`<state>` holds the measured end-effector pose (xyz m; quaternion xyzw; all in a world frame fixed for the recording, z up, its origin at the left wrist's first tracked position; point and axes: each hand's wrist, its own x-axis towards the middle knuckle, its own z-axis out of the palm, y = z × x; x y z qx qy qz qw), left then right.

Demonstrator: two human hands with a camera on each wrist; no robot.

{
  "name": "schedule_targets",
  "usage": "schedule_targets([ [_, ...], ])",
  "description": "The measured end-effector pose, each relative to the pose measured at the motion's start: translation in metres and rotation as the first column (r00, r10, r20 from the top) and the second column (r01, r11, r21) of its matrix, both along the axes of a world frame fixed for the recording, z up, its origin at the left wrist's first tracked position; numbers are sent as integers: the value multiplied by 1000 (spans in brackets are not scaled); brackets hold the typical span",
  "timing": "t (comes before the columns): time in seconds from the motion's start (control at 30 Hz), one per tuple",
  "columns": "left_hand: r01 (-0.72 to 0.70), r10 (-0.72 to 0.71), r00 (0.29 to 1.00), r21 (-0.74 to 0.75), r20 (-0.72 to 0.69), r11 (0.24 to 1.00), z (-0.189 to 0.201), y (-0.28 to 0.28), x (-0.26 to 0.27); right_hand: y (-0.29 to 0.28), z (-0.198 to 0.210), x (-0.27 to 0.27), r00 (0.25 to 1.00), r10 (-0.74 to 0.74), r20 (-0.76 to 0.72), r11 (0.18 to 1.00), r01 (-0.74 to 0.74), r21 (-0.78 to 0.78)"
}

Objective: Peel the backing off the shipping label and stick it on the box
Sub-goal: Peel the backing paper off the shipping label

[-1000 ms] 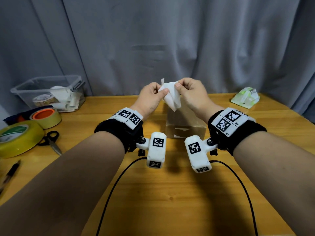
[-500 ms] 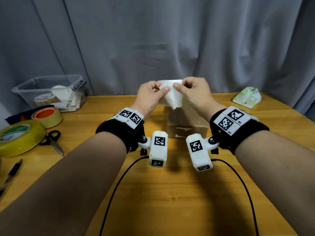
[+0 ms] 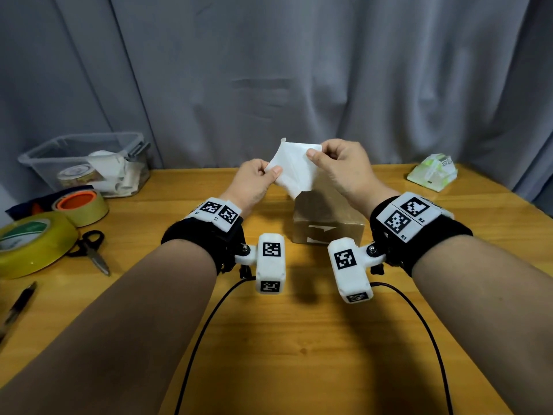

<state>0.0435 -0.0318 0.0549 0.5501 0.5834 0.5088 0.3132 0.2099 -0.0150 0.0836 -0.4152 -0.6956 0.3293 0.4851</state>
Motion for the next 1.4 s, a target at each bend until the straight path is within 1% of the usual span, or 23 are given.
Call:
schedule_targets([
  [0.07, -17, 17, 1000, -14, -11, 1000, -2, 0, -1, 0, -1, 1, 1000, 3, -1, 1000, -3, -5],
  [0.13, -48, 49, 999, -21, 20, 999, -3, -1, 0, 0, -3, 2, 1000, 13, -9, 1000, -13, 0],
  [0.2, -64, 70, 987, -40, 148, 997, -4, -2, 2, -1, -4, 2, 999, 25, -46, 1000, -25, -8],
  [0.27, -52, 63, 948, -45, 312, 998, -2, -4, 6, 0, -4, 1, 995, 21, -96, 1000, -22, -15],
  [0.3, -45, 55, 932, -34, 358, 998, -1, -4, 8, 0, -3, 1, 992, 16, -126, 1000, -18, -17],
  [0.33, -35, 42, 928, -26, 370, 999, 1, -5, 10, 0, -2, 0, 988, 10, -155, 1000, -14, -22],
  [0.43, 1, 3, 946, -12, 324, 1000, 7, -7, 17, 2, -1, 1, 981, 2, -194, 1000, -7, -27],
  [0.5, 11, -13, 946, 11, 324, 1000, 9, -5, 19, 2, -1, 1, 978, 5, -206, 1000, -11, -26],
  [0.6, 3, -16, 955, 43, 296, 999, 12, -4, 16, 2, -2, -1, 970, -14, -242, 996, -7, -84],
  [0.7, -27, 5, 976, 96, 216, 995, 11, -1, 15, -1, -3, -4, 931, 37, -364, 978, -108, -178],
  [0.73, -39, 15, 981, 119, 194, 992, 10, -1, 16, -2, -4, -5, 932, 58, -357, 977, -127, -174],
  [0.8, -53, 35, 992, 149, 124, 987, 8, -1, 16, -4, -6, -7, 964, 79, -253, 984, -116, -133],
  [0.87, -59, 52, 997, 154, 54, 986, 6, 0, 16, -3, -9, -8, 978, 37, -205, 991, -62, -118],
  [0.97, -93, 89, 995, 156, 34, 983, 4, 1, 12, -1, -10, -8, 978, -20, -206, 989, -11, -147],
  [1.07, -132, 134, 991, 164, -2, 978, 5, 1, 10, -1, -8, -7, 980, -5, -198, 989, -24, -149],
  [1.2, -192, 206, 973, 127, -104, 973, 5, 3, 5, 3, -7, -4, 983, -17, -181, 983, -17, -182],
  [1.4, -231, 245, 952, 94, -181, 968, 0, 3, -5, 3, -6, 4, 992, 16, -122, 982, -38, -183],
])
